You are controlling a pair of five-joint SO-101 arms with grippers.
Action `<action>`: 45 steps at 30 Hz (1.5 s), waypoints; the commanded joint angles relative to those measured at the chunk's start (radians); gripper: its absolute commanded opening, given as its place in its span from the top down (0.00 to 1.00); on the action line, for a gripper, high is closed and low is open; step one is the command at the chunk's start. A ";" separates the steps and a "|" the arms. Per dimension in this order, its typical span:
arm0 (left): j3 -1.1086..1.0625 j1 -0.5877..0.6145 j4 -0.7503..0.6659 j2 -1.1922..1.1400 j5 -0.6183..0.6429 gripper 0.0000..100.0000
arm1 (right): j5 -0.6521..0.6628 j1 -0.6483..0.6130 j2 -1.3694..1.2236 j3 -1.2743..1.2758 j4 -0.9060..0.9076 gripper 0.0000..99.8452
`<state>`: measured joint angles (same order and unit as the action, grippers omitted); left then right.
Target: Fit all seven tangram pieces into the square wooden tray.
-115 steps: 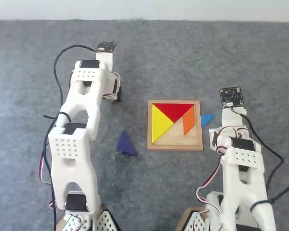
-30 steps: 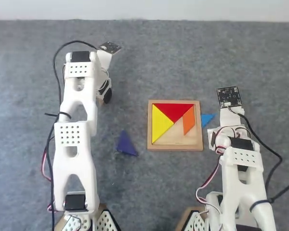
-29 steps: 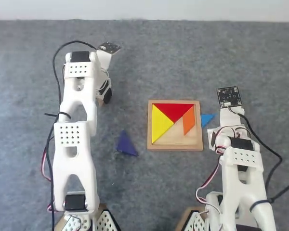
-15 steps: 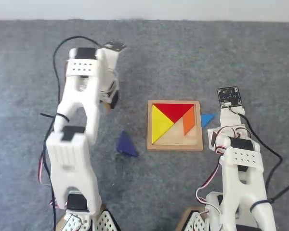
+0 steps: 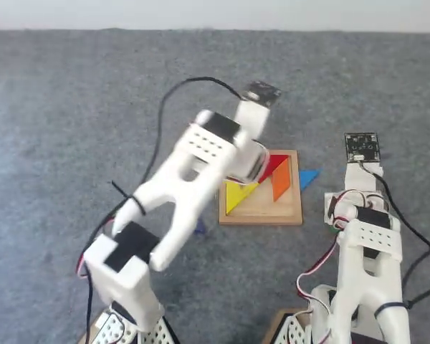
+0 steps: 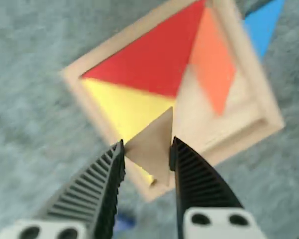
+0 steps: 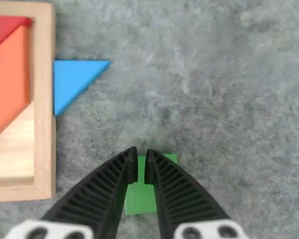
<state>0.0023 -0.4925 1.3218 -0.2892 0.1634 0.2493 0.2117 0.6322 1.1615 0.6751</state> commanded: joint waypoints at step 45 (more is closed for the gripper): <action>-0.280 0.048 -0.227 0.322 -0.137 0.77 | 0.012 -0.054 0.041 -0.009 0.002 0.96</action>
<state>-0.1849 -0.4173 1.1178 -0.0514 0.1128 0.2493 0.1841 0.6322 1.1615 0.6751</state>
